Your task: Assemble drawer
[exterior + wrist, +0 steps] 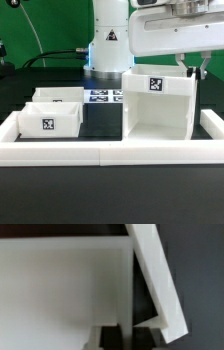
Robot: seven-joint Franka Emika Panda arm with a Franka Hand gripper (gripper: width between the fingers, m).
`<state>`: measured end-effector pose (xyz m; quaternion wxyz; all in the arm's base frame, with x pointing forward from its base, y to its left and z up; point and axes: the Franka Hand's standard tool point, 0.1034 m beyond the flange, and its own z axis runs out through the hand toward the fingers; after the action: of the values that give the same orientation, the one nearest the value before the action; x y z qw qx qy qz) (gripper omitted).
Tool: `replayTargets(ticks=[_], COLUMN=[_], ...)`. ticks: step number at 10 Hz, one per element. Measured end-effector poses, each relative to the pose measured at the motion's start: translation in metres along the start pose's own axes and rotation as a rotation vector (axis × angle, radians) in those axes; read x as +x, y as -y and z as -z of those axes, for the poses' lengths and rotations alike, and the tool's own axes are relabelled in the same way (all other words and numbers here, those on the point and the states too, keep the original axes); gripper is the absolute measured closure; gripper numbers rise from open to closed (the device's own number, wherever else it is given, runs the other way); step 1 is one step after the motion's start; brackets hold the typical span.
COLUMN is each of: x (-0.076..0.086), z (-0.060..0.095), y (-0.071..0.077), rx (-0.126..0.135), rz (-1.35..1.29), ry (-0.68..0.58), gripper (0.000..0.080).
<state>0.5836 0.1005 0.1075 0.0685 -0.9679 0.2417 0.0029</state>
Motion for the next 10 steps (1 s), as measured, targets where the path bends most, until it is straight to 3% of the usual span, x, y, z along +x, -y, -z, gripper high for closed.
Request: replayTargets(ticks=[4,10], x=[0.0000,0.0047], z=[-0.0008,0.0004], y=[0.0086,0.0031], rx=[0.021,0.025], rz=[-0.339,-0.653], ry=[-0.007,-0.005], gripper=[0.0758,0.0758])
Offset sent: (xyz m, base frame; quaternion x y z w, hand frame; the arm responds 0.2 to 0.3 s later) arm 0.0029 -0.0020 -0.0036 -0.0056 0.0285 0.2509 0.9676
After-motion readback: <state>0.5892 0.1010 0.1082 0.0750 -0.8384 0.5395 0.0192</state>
